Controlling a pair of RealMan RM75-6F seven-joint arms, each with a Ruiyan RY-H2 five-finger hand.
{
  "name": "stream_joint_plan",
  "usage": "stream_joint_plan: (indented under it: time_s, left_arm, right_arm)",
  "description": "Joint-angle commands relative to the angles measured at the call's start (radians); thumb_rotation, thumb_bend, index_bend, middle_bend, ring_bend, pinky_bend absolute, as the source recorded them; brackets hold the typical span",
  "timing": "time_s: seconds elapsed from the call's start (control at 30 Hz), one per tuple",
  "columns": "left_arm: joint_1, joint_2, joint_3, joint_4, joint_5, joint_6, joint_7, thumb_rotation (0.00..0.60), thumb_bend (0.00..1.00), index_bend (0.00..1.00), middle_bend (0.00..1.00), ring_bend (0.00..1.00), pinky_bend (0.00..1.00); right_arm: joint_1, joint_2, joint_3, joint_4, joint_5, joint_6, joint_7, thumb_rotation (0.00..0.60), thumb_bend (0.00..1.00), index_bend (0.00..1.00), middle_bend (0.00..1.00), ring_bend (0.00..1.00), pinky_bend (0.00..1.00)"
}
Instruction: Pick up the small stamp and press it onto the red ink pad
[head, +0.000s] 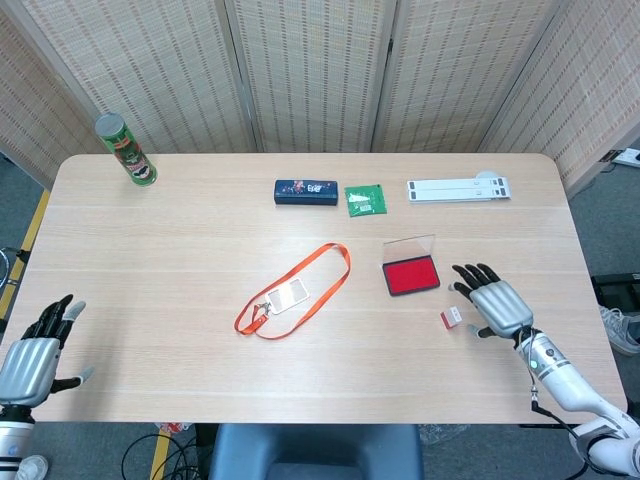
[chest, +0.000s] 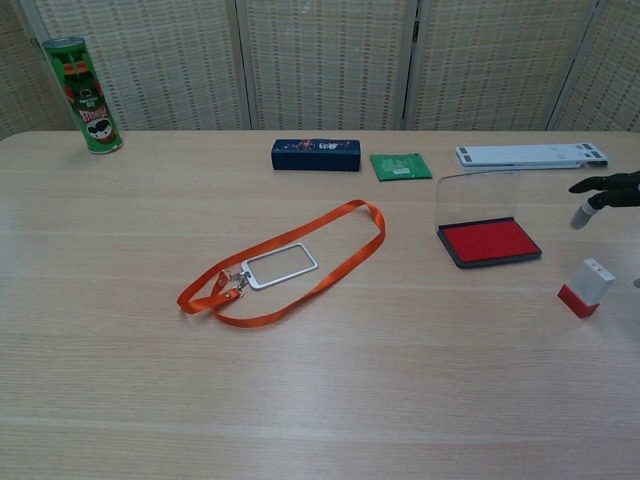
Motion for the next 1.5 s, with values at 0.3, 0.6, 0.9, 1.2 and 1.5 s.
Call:
stream_joint_plan:
  time_s: [0.3,0.6,0.9,1.2,1.5]
  left_arm:
    - [-0.003,0.002,-0.001,0.002,-0.003,-0.006,-0.005,0.600,0.20,0.04,0.00,0.00,0.25]
    - [-0.001,0.004,0.001,0.002,0.002,-0.001,-0.009,0.600,0.20,0.04,0.00,0.00,0.25]
    - [-0.002,0.005,0.005,0.005,0.011,-0.003,-0.013,0.600,0.20,0.04,0.00,0.00,0.25]
    - [-0.001,0.006,0.005,0.008,0.012,0.000,-0.018,0.600,0.20,0.04,0.00,0.00,0.25]
    - [0.002,0.008,0.008,0.009,0.021,0.010,-0.025,0.600,0.20,0.04,0.00,0.00,0.25]
  right_arm:
    - [0.017,-0.023,-0.013,0.015,0.022,-0.009,-0.013,0.600,0.22,0.25,0.00,0.00,0.00]
    - [0.036,-0.057,-0.024,0.043,0.034,-0.028,-0.017,0.600,0.21,0.28,0.00,0.00,0.00]
    - [0.041,-0.074,-0.030,0.060,0.045,-0.025,-0.030,0.600,0.21,0.33,0.00,0.00,0.00]
    - [0.048,-0.088,-0.035,0.083,0.052,-0.028,-0.025,0.600,0.22,0.35,0.00,0.00,0.00]
    - [0.055,-0.108,-0.038,0.099,0.058,-0.030,-0.033,0.600,0.22,0.42,0.00,0.00,0.00]
